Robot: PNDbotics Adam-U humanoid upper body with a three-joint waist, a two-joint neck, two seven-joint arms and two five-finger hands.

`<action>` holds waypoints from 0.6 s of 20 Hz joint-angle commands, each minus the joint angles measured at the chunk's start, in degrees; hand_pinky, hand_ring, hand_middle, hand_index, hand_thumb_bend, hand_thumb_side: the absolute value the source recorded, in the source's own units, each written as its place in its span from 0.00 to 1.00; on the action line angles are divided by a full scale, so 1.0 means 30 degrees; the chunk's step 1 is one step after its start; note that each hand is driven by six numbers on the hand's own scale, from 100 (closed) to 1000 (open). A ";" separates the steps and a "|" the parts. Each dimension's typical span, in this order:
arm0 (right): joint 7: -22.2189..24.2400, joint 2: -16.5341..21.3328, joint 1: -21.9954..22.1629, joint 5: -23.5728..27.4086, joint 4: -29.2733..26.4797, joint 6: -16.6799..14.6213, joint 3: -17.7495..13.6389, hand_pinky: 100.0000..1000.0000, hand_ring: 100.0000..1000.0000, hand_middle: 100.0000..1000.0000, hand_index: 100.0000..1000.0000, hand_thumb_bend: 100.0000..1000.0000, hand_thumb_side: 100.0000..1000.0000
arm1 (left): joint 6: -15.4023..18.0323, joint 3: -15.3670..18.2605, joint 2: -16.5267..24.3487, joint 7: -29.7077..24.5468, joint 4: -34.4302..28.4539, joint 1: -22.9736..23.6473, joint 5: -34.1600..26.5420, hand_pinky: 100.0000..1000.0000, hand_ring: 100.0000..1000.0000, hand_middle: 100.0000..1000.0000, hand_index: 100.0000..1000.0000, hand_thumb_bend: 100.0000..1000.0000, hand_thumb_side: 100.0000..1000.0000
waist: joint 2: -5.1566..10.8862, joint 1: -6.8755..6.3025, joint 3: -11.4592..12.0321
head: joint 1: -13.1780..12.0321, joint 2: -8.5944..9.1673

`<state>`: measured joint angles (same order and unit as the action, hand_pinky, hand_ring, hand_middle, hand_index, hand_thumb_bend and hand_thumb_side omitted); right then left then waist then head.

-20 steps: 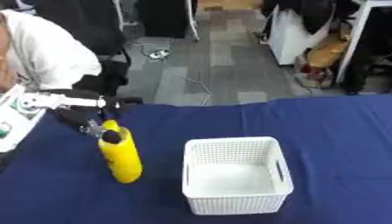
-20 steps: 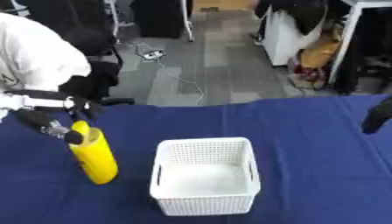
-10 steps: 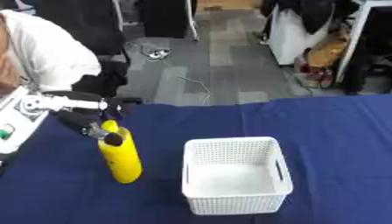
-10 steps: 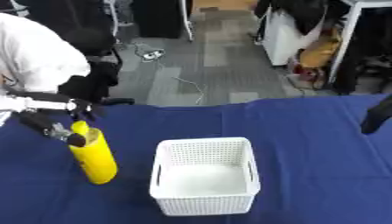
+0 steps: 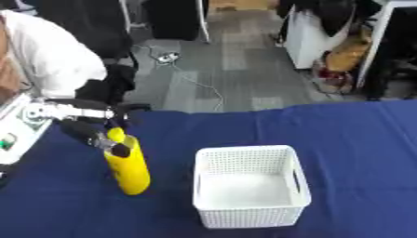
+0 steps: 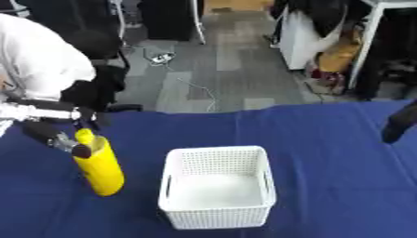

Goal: Pick up objects on the table and place them in the box.

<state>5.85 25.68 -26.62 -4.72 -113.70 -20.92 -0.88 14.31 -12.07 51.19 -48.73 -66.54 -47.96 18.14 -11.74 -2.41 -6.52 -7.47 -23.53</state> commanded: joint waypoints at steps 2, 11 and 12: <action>0.0020 0.0184 -0.0373 0.0072 -0.0297 -0.0027 -0.0118 0.37 0.36 0.42 0.59 0.20 0.90 | 0.1143 0.0068 0.0352 -0.1081 -0.0013 -0.0174 0.0195 0.76 0.91 1.00 1.00 0.87 0.82 | 0.0254 0.0034 -0.0024 | 0.0110 -0.0035; 0.0028 0.0173 -0.0379 0.0080 -0.0297 -0.0028 -0.0114 0.37 0.36 0.42 0.59 0.20 0.90 | 0.1207 0.0109 0.0349 -0.1081 0.0205 -0.0024 0.0562 0.76 0.91 1.00 1.00 0.86 0.82 | 0.0229 0.0076 -0.0029 | 0.0107 -0.0032; 0.0031 0.0173 -0.0378 0.0083 -0.0297 -0.0028 -0.0115 0.37 0.36 0.42 0.59 0.20 0.90 | 0.1220 0.0100 0.0342 -0.1081 0.0235 -0.0011 0.0598 0.76 0.91 1.00 1.00 0.86 0.82 | 0.0226 0.0080 -0.0028 | 0.0109 -0.0028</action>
<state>5.86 25.68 -26.62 -4.72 -113.70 -20.92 -0.88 14.34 -12.35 51.18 -48.70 -65.63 -47.43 19.58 -11.75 -2.28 -6.54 -7.46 -23.53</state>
